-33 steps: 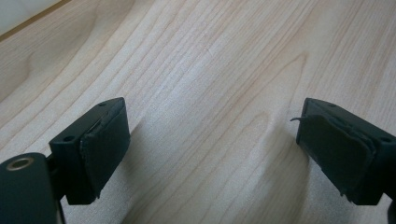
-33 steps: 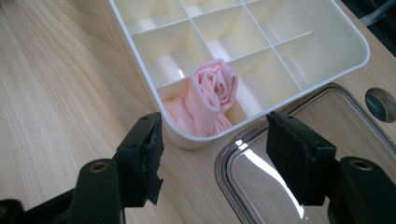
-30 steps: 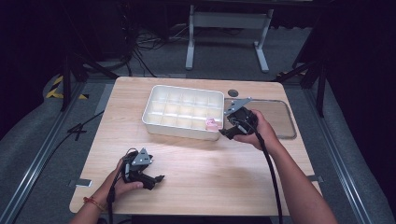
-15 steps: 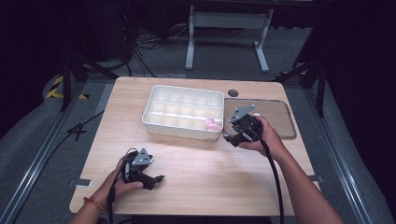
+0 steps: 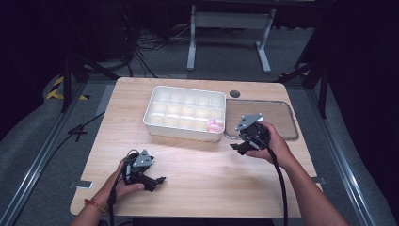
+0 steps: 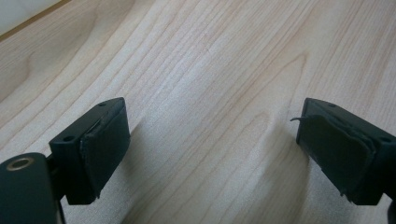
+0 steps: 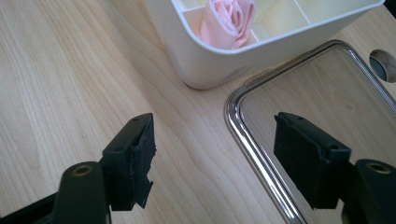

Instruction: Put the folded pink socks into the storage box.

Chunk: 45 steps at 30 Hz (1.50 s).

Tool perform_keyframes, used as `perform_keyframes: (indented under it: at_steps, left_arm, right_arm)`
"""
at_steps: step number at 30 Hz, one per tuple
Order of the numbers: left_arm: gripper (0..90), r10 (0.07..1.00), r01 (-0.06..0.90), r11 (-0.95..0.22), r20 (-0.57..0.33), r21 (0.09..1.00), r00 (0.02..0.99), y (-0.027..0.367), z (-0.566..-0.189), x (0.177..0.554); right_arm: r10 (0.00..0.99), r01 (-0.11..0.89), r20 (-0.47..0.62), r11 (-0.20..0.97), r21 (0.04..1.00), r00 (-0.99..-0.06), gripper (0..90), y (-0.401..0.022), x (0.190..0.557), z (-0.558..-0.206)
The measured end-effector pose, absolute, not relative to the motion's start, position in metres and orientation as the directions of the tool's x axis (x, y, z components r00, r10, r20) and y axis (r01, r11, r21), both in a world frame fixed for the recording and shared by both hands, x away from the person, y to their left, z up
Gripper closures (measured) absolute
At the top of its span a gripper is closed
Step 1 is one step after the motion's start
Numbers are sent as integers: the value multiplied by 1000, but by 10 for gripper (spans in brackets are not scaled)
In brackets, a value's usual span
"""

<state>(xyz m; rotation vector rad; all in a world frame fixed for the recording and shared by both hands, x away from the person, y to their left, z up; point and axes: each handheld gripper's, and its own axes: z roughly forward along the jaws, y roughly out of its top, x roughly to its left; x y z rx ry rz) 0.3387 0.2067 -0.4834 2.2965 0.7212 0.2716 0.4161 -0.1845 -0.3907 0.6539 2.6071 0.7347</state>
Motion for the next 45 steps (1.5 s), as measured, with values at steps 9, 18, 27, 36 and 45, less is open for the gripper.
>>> perform_keyframes:
  at_steps: [9, 18, 27, 36, 45]
  left_arm:
    - [98, 568, 421, -597, -10, 683, 823, 207, -483, 339]
    - [98, 569, 422, -596, -12, 683, 822, 207, -483, 339]
    - [98, 570, 423, -596, -11, 683, 822, 207, -483, 339]
    - [98, 570, 423, -596, -11, 683, 821, 207, -483, 338]
    - [98, 571, 423, -595, -11, 683, 821, 207, -483, 338]
  right_arm:
    - [521, 334, -225, 766, 550, -824, 299, -196, 408, -397]
    - [524, 338, -230, 769, 543, -820, 302, -207, 398, -402]
    - [528, 343, -231, 768, 542, -817, 303, -216, 390, -408]
    - [532, 348, -236, 769, 536, -813, 304, -225, 382, -417]
    - [547, 362, -230, 760, 540, -805, 306, -237, 372, -424]
